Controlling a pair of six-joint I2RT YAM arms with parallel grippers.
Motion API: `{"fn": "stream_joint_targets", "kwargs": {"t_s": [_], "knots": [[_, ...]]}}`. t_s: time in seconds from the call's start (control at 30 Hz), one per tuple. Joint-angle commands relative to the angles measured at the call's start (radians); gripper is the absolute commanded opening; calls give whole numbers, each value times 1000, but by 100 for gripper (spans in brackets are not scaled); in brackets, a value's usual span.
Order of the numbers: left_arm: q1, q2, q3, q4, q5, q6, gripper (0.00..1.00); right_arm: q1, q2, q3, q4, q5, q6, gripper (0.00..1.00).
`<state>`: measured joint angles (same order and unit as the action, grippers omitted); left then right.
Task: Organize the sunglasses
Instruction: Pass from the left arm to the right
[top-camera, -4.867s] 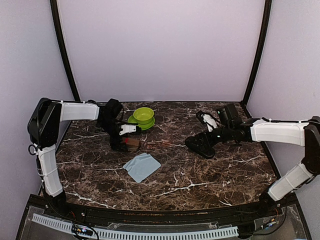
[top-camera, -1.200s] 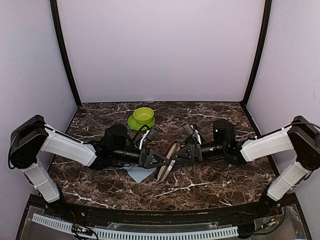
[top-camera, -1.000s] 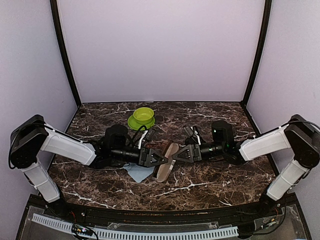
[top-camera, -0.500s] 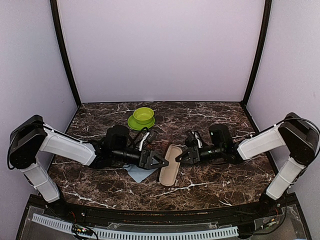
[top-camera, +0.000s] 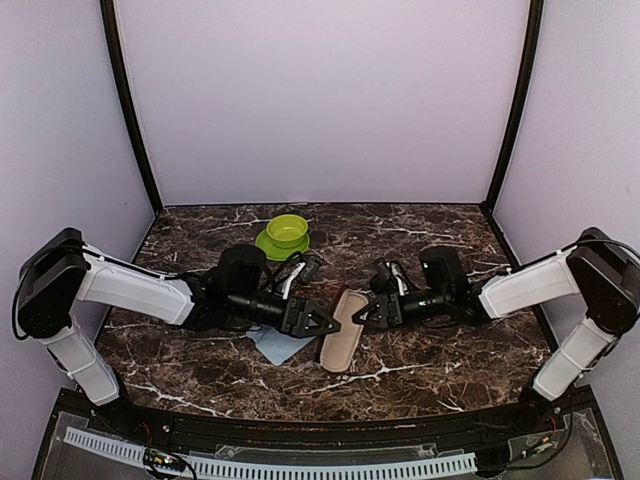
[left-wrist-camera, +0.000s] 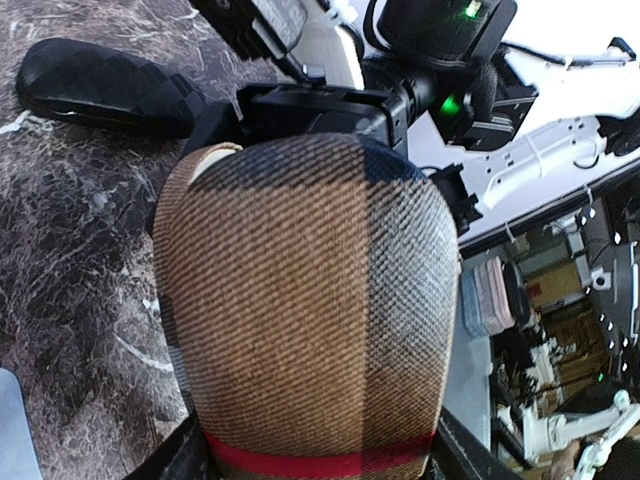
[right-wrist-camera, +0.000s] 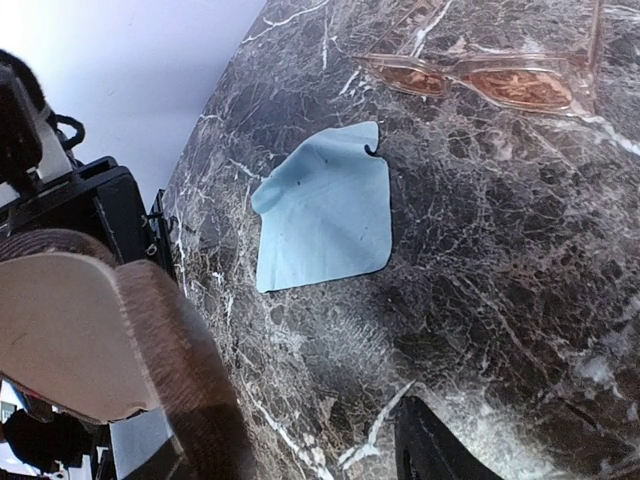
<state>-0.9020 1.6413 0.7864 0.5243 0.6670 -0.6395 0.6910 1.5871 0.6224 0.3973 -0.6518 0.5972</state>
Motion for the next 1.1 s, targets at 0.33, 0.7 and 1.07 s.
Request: {"fn": "stream_joint_targets", "kwargs": {"t_s": [0.33, 0.7, 1.07], "knots": [[-21, 45, 305, -550, 108, 304, 0, -11, -179, 18, -250, 21, -268, 69], [-21, 99, 354, -601, 192, 349, 0, -13, -164, 22, -205, -94, -270, 42], [-20, 113, 352, -558, 241, 334, 0, -13, -125, 4, -145, -161, -249, 29]]}}
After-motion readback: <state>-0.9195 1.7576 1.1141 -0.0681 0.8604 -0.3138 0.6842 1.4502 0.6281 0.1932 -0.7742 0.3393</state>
